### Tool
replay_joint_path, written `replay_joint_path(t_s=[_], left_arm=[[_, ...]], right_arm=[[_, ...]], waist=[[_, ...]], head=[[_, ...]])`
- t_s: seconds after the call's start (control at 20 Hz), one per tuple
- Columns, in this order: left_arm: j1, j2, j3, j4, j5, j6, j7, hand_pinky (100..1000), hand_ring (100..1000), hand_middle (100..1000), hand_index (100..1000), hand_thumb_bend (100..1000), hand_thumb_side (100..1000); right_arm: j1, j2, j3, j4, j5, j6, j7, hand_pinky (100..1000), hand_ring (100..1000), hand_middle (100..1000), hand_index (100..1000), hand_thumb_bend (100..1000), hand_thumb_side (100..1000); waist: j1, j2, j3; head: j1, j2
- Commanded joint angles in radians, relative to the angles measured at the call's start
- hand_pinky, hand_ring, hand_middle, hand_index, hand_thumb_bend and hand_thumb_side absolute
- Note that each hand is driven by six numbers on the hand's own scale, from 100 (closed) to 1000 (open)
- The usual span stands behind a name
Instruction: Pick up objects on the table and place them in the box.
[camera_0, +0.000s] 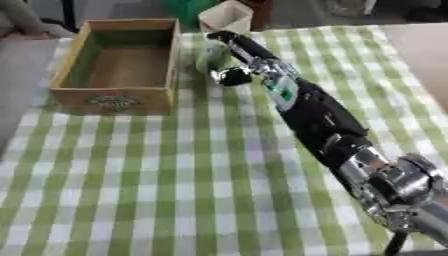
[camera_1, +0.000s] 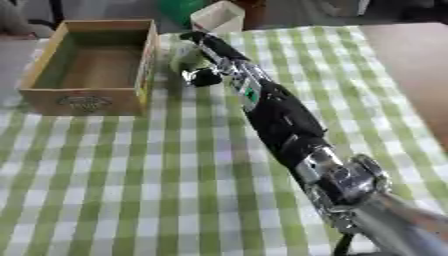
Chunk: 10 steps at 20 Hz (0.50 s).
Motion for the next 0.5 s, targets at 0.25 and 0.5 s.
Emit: replay_joint_path(t_s=[0.25,0.5], left_arm=[[-0.015,0.017,0.0,-0.02,0.003,-0.002,-0.007,487,762,708,522,154,408],[-0.015,0.015,0.0,-0.02,0.003,-0.002,-0.007,487,762,708,522,155,408]], right_arm=[[-0.019,0.009,0.012,-0.013,0.19,0.072,0.05,841,919,878,956,100,223],[-0.012,0.022,0.012,-0.027,0.354,0.12,0.07,693,778,744,881,100,299]], waist=[[0.003,-0.013,0.01],[0.003,-0.012,0.013]], head=[[-0.014,-0.02],[-0.019,-0.023]])
